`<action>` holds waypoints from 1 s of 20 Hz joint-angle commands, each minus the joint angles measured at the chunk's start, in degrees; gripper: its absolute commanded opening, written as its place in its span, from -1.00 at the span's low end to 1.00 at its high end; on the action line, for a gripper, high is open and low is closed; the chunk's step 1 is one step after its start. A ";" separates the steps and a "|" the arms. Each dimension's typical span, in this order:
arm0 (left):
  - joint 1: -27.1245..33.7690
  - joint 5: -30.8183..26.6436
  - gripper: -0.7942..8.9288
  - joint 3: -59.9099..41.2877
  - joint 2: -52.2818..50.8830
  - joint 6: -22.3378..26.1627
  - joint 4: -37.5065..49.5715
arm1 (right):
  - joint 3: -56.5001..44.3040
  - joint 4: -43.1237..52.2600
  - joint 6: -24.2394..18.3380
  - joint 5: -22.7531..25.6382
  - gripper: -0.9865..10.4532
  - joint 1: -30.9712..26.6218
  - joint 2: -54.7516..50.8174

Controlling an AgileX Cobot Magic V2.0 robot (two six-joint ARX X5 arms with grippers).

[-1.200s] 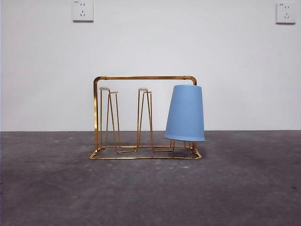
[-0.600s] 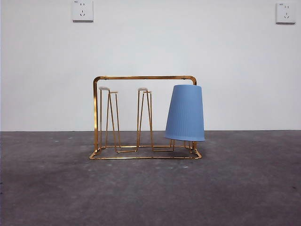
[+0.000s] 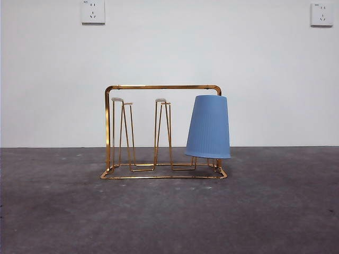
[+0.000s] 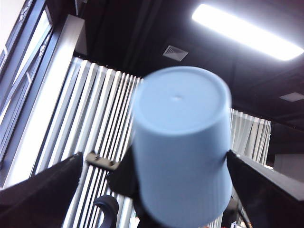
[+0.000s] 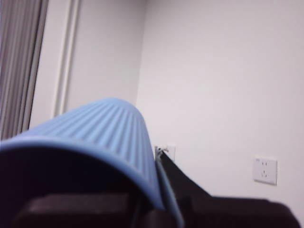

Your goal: Pick up cup 1,put cup 1 in the cup rack,pick up cup 2,put cup 2 in the cup rack

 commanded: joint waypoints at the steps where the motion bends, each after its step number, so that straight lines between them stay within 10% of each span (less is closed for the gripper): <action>1: -0.20 -0.11 0.21 -0.13 0.44 -1.22 3.06 | -0.37 0.74 -0.17 -1.18 -0.85 0.04 1.88; 8: -0.17 -1.16 0.18 -0.13 0.46 -1.27 3.58 | -0.37 2.97 -0.17 -1.73 -0.85 0.07 5.64; 13: -0.17 -1.62 -0.53 -0.13 0.46 -1.25 3.58 | -0.37 4.35 -0.11 -2.12 -0.85 0.04 5.57; 20: -0.17 -1.57 -0.85 -0.13 0.44 -1.27 3.56 | -0.37 0.26 0.02 -2.12 -0.82 0.04 5.53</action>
